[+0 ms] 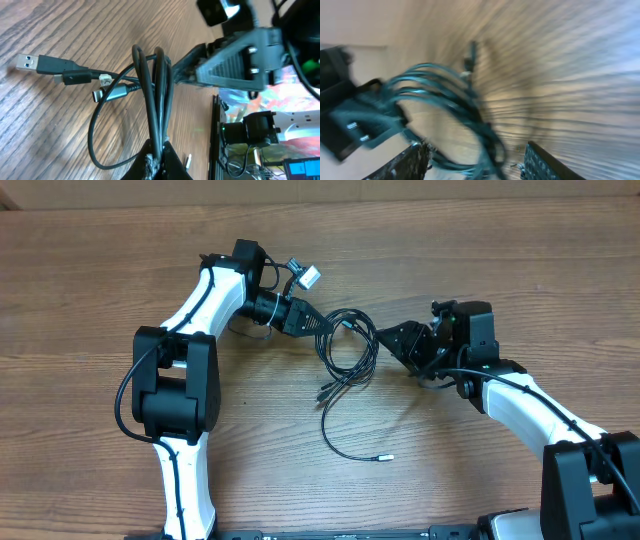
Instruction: Untangle cables
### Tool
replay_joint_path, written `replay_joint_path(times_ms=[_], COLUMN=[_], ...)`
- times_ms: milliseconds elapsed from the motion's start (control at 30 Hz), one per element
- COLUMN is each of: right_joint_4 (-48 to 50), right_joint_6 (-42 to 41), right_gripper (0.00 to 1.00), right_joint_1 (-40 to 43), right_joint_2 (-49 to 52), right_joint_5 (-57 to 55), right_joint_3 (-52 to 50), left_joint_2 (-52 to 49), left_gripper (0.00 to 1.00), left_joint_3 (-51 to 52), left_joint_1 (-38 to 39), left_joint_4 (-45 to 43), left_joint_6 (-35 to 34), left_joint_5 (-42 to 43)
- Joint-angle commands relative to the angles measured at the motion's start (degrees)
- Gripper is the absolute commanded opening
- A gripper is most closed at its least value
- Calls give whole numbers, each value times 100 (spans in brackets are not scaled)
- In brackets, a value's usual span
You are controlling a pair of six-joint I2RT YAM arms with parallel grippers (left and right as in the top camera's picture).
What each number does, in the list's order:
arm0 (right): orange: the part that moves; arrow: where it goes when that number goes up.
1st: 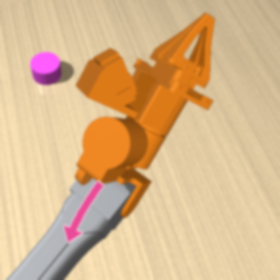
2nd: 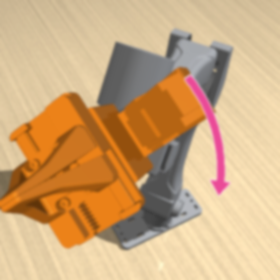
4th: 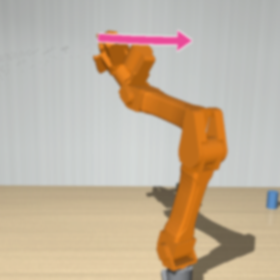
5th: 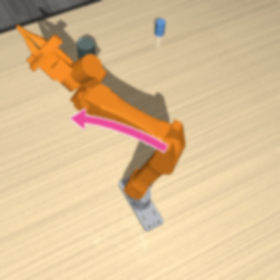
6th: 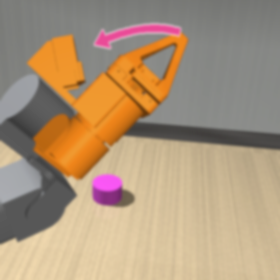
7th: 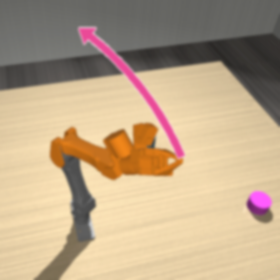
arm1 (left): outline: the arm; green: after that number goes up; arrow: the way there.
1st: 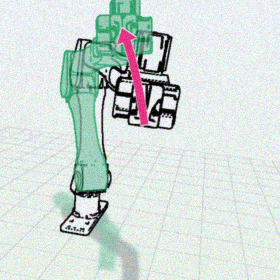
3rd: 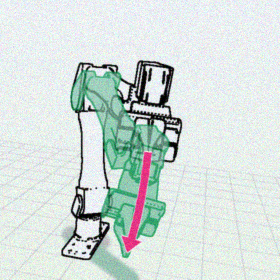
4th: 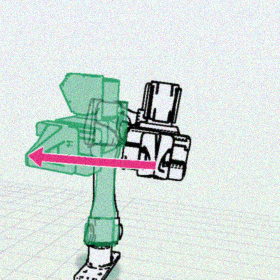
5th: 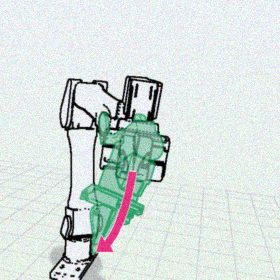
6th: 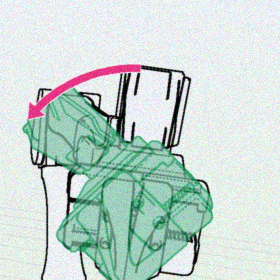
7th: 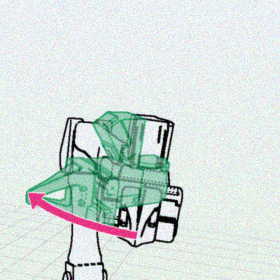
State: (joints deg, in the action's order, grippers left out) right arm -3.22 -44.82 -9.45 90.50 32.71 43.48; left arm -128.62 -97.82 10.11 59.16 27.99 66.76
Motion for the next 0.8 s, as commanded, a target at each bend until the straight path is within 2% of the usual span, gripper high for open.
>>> replay_joint_path(times_ms=[0, 233, 400, 533, 767], right_joint_4=[-240, -643, -511, -146, -70], right_joint_6=[24, -17, -4, 52, 52], right_gripper=[62, 63, 51, 50, 50], right_joint_1=[15, -101, -439, -874, -1303], right_joint_2=[7, 7, 7, 7, 7], right_joint_5=[-564, -557, -549, -614, -1523], right_joint_3=[-37, -37, -37, -37, -37], left_joint_2=[-103, -103, -103, -103, -103], left_gripper=[4, 4, 4, 8, 8], left_joint_3=[-33, -33, -33, -31, -33], left_joint_1=[0, 4, 4, 11, 9], left_joint_4=[17, 20, 20, 17, 13], left_joint_6=[256, 313, 310, 254, 149], left_joint_5=[535, 623, 610, 544, 334])
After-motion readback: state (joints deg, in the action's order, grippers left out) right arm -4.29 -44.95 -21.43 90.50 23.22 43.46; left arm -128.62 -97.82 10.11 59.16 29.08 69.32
